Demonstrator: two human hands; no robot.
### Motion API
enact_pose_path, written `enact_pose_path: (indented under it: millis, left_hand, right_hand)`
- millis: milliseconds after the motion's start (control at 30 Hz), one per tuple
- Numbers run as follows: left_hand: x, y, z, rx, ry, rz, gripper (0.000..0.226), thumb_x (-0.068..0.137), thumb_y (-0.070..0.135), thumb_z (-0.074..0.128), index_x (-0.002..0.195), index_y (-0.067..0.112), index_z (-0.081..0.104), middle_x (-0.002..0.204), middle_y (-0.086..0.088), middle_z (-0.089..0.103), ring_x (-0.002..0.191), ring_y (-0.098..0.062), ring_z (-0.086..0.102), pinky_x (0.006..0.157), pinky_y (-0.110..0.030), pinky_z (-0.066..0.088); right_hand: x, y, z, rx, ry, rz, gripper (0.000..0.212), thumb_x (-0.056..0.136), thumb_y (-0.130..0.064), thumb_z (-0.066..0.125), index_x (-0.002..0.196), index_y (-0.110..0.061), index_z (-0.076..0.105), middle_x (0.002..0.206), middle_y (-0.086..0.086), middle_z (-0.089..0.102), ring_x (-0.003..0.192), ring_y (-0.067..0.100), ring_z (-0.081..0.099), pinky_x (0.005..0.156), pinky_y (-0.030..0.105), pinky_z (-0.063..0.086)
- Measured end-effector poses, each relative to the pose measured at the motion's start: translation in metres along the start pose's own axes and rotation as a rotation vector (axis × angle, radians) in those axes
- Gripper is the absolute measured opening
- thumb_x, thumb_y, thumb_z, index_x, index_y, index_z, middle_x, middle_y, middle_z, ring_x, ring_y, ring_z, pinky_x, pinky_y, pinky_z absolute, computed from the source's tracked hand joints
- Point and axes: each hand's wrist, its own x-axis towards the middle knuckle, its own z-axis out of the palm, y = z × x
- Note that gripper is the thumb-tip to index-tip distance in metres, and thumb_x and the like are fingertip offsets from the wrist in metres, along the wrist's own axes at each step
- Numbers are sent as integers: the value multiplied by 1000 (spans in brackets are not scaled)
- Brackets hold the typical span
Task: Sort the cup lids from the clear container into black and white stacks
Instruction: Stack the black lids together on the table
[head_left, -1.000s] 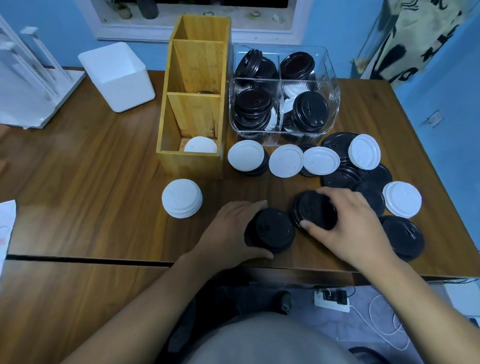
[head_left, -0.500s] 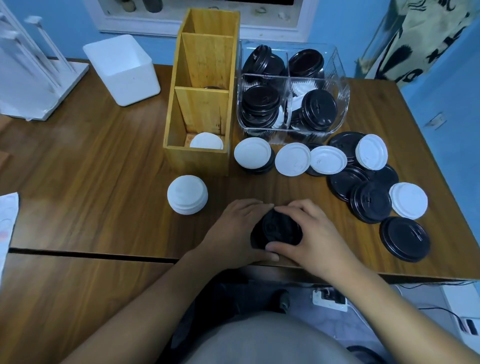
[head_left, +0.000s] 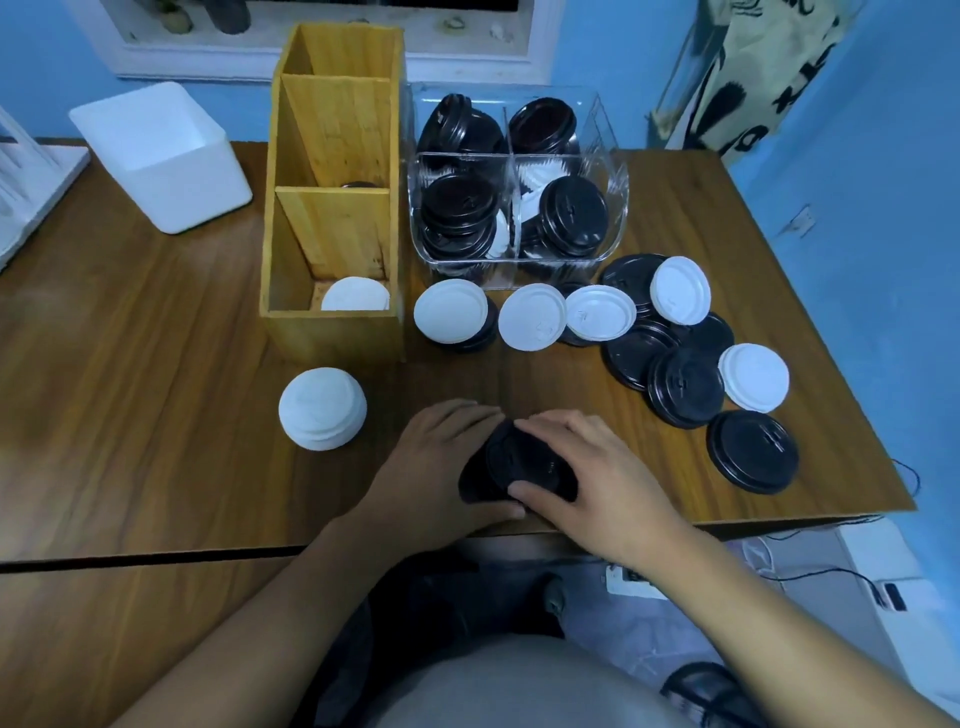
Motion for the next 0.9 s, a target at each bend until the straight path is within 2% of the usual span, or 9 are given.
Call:
enact_pose_path:
  millis: [200,300,367,467,533,633,767,833,900]
  left_hand:
    - [16,27,18,56,-12,43,96,79,85,55,149,20,50,136,3,50,133,-19,39,118,-41,30]
    - [33,51,33,58,-31,60,94,81,81,57,149,17,50,135,2,49,132,-21,42,116,-45,35]
    - [43,66,41,55,-14,58,92,81,78,60,148,16,50,134,2,50,131,-20,42,117,-43,35]
    - [57,85,52,21,28,39,87,79,72,65,146,18,51,133,4,53,129,-17,43,116,-38,33]
    - [64,94,57,-1,40,21,84,76,69,69,143,20,52,132,6,54,127,-16,45,115,-40,35]
    - [71,104,64,-25,48,20,81,74,65,73,140,20,55,130,7,55,126,-17,47,118,-46,32]
    - [76,109,69,-42,24,11,79,73,62,75,141,27,54,131,13,54,128,-15,48,122,-46,22]
    - [76,110,68,-50,28,15,78,74,61,77,141,27,54,131,15,54,128,-13,47,121,-47,23]
    - [75,112,68,-55,45,24,77,75,59,77,141,25,55,131,16,54,128,-12,47,121,-45,24]
  right_hand:
    - [-47,48,-45,-124,281,57,33,93,-39,66,119,-19,67,119,-7,63,113,17,57,96,38,48]
    - [-71,83,-64,-227,352,151,34,91,-40,65,116,-18,69,119,-5,63,113,23,57,91,43,48]
    - [-80,101,-75,-338,371,256,43,88,-48,67,119,-19,68,124,-2,60,114,28,54,86,46,47]
    - [-83,119,-87,-438,301,456,67,79,-63,70,129,-21,60,134,1,52,119,31,46,84,46,48]
    - [-81,128,-90,-374,273,499,74,75,-67,70,132,-21,55,133,1,52,118,31,46,86,47,49]
    - [-85,141,-101,-107,198,421,72,74,-49,80,136,-28,49,131,-4,53,123,22,45,97,45,48]
    - [-99,157,-128,150,-67,240,89,72,-20,77,147,-38,33,152,-21,30,142,-2,27,116,37,35]
    - [-101,160,-129,90,-15,258,86,73,-32,79,146,-37,32,152,-21,29,142,0,26,115,37,36]
    - [-97,157,-123,-97,100,338,88,72,-62,75,144,-30,35,145,-10,40,135,13,34,107,41,43]
